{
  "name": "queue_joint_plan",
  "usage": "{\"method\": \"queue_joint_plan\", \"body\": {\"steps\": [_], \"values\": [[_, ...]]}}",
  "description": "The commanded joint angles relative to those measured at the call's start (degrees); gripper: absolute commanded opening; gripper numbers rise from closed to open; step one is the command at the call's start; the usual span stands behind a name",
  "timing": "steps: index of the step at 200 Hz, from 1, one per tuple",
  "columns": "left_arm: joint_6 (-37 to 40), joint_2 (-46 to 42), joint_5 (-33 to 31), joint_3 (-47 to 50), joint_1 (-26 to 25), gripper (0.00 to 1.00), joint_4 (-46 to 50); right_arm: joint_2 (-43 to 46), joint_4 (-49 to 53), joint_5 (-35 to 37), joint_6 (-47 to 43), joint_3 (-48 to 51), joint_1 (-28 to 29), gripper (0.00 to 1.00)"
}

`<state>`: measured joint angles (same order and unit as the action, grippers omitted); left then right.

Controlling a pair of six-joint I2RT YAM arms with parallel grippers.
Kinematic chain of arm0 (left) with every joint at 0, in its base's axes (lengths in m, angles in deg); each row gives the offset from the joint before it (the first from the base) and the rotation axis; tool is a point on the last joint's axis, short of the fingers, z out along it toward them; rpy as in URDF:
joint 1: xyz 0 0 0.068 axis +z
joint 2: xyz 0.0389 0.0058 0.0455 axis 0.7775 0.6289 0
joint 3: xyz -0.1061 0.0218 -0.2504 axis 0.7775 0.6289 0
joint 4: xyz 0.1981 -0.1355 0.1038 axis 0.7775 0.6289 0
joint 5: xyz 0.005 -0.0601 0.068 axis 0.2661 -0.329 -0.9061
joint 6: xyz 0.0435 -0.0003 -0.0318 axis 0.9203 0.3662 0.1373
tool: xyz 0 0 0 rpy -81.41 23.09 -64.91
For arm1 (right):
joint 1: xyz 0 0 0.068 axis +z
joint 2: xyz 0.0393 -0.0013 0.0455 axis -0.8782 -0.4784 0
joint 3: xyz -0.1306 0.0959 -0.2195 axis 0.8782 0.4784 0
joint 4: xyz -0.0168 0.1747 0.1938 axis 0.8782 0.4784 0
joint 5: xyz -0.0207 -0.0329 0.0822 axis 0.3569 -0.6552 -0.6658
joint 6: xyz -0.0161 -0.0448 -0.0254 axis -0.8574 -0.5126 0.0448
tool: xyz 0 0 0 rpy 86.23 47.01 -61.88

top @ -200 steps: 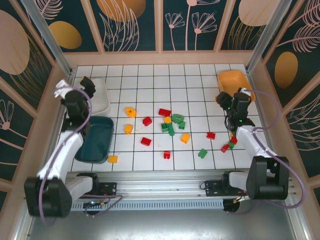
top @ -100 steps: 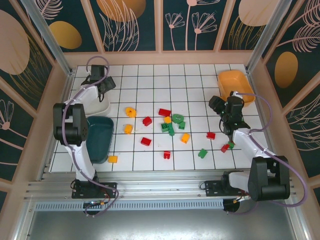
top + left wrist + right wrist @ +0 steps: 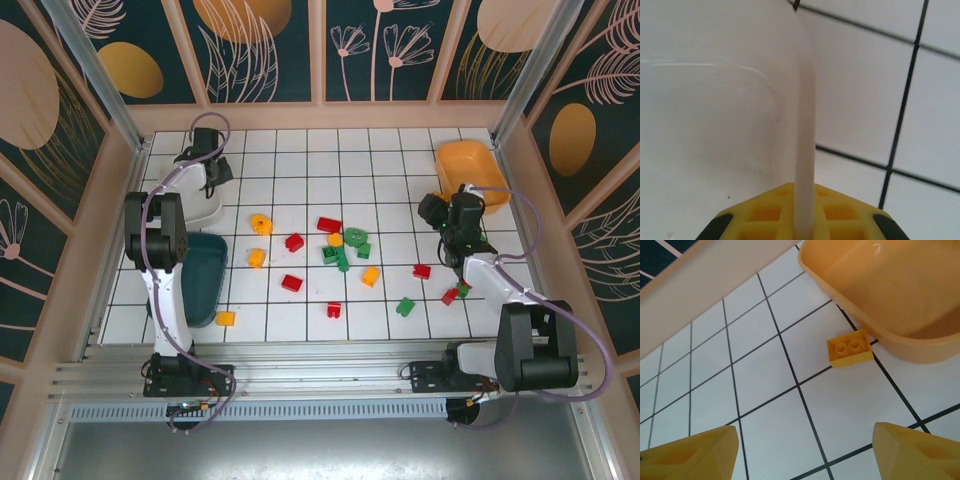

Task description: Sort the legos into containers by color

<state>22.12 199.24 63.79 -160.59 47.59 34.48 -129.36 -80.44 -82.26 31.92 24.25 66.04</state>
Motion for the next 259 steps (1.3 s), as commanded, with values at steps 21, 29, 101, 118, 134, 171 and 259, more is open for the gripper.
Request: {"method": "queue_joint_plan", "body": {"steps": [21,29,101,118,134,171,259], "values": [[2.1,5.9,0.6,-12.8,-6.2,0.00,1.7,-3.7,1.7,3.8,-5.1,-7.8,-1.2,0.72],[0.8,7.3,1.7,-15.5,-7.3,0.00,2.3,-5.5,3.6,3.2,-7.7,-11.2,-1.8,0.73],[-18.0,16.3,15.4,-22.5,-14.7,0.00,-5.0,-29.8,25.5,-2.0,-25.8,-44.1,-7.9,0.70],[-21.3,17.8,17.5,-24.0,-16.1,0.00,-6.3,-33.2,27.1,-3.1,-26.6,-46.8,-8.5,0.70],[-24.4,18.2,19.3,-23.5,-17.0,0.00,-8.9,-35.3,27.1,-5.2,-27.3,-47.7,-8.7,0.70],[-28.3,18.0,20.8,-22.9,-19.0,0.00,-12.0,-40.8,28.3,-4.9,-27.4,-50.9,-8.9,0.70],[-26.2,14.2,28.6,-21.0,-19.1,0.58,-13.3,-48.2,26.8,-4.4,-28.9,-55.1,-8.6,0.48]]}}
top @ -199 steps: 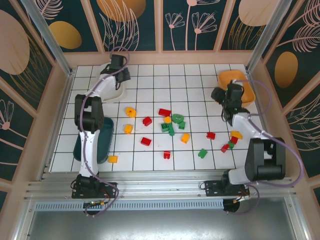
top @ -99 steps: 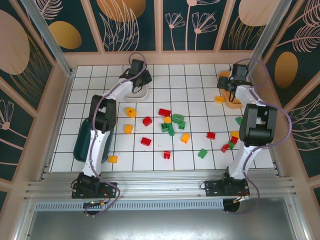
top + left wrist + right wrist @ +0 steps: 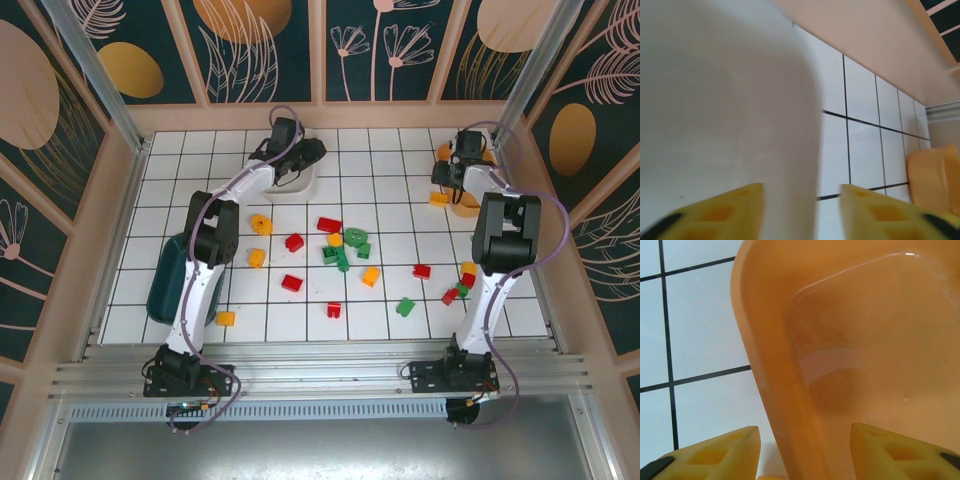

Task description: Sort the legos into containers by color

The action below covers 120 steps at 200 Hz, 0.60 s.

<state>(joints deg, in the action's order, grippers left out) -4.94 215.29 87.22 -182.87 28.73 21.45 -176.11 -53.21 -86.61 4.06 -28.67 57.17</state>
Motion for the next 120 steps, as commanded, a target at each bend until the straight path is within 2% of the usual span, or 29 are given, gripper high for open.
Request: {"method": "queue_joint_plan", "body": {"steps": [1,21,46,74,97,120], "values": [[0.9,-2.1,5.3,1.3,-0.3,0.58,-0.3,-1.5,-0.4,-0.1,-1.1,-2.3,0.2,0.47],[4.3,-6.7,7.4,2.6,-0.2,0.74,0.1,-2.6,-0.6,-0.3,-2.2,-3.0,0.4,0.40],[10.3,-14.6,5.4,4.4,-0.2,0.79,4.1,-3.7,-0.8,0.7,-2.9,-3.5,0.5,0.28],[16.7,-26.5,-3.6,14.2,-0.2,0.81,8.9,-4.5,-1.4,2.8,-3.5,-4.0,0.5,0.17],[18.7,-38.5,-14.5,30.3,-0.2,0.81,9.3,-4.8,-2.3,7.0,-3.7,-4.7,0.5,0.09],[18.9,-48.3,-20.6,43.5,-0.2,0.79,11.5,-4.9,-4.0,11.4,-3.5,-5.4,0.5,0.00]]}}
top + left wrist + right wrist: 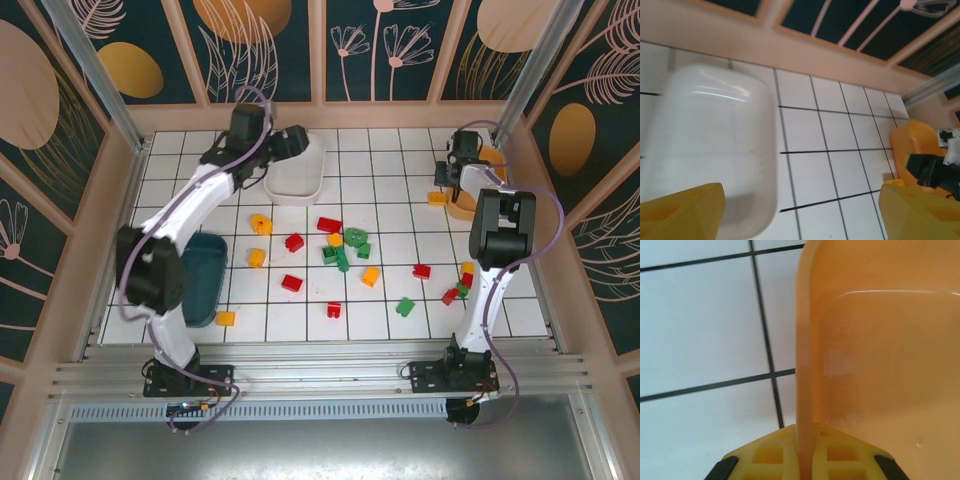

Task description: Sort the legos into containers by color

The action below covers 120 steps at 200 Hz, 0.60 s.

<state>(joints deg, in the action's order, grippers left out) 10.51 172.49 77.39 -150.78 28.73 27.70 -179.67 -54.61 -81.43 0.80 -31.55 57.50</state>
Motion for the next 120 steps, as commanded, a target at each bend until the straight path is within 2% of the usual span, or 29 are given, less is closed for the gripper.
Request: {"method": "queue_joint_plan", "body": {"steps": [1,43,67,91,120], "values": [[3.4,-5.9,-10.9,11.9,-0.2,0.79,5.5,-1.3,-2.6,6.4,-0.3,-2.6,0.2,0.00],[2.5,-19.5,-18.1,30.2,-0.2,0.75,11.9,1.4,-4.6,13.1,-0.4,-2.8,1.0,0.00],[0.3,-24.1,-21.4,37.4,-0.2,0.74,14.9,5.2,-4.0,17.7,0.6,-2.3,3.1,0.00],[-2.2,-27.7,-23.8,42.2,-0.2,0.70,16.1,9.4,-3.1,19.7,1.6,-1.7,7.6,0.00],[-3.8,-30.1,-22.2,47.2,-0.2,0.65,14.9,11.0,-1.1,22.1,0.3,-3.4,15.6,0.00]]}}
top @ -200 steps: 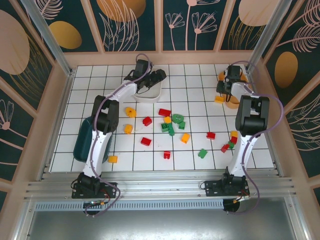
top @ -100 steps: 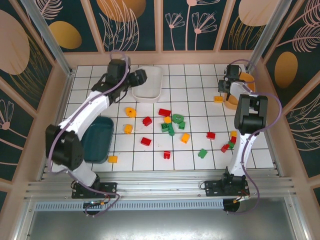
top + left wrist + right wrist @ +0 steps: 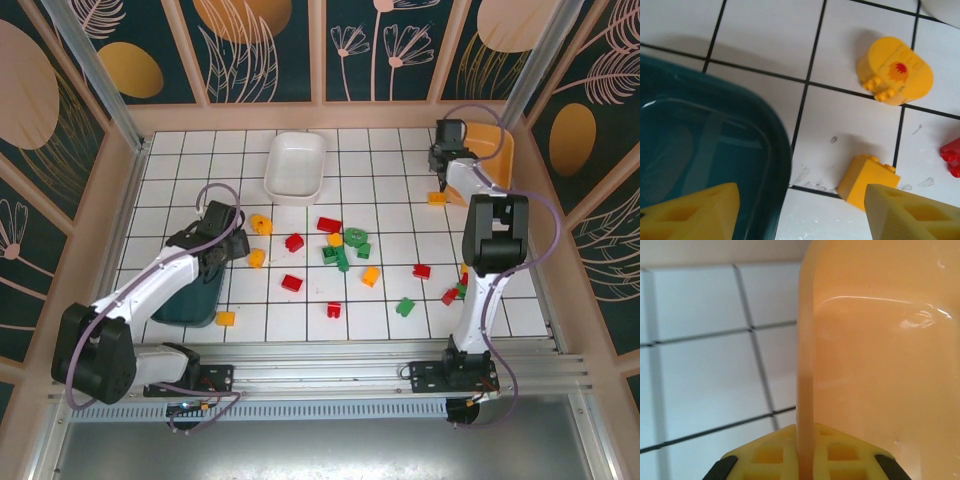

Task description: Sort the legos into containers by color

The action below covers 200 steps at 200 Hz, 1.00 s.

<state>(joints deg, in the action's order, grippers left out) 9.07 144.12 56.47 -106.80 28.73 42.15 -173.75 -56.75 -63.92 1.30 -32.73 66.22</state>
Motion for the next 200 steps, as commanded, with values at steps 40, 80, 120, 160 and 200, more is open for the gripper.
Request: {"method": "queue_joint_plan", "body": {"steps": [40,80,120,160,200], "values": [[-4.4,-3.0,-1.1,9.3,-0.2,0.58,-3.0,0.8,7.9,-3.3,4.8,-11.2,13.7,0.00],[-6.4,-3.4,-5.7,13.2,-0.2,0.33,-6.7,-10.6,12.8,-11.5,12.4,-24.6,17.5,0.00],[-6.7,-2.4,-11.9,13.8,-0.2,0.19,-9.7,-23.1,19.7,-13.8,15.8,-39.7,18.7,0.00],[-4.4,1.7,-15.5,9.4,-0.2,0.00,-9.6,-25.4,19.8,-15.6,17.4,-40.7,19.5,0.00],[-1.2,4.0,-19.8,2.3,-0.2,0.00,-8.1,-25.8,19.8,-17.5,19.4,-39.5,19.9,0.03]]}}
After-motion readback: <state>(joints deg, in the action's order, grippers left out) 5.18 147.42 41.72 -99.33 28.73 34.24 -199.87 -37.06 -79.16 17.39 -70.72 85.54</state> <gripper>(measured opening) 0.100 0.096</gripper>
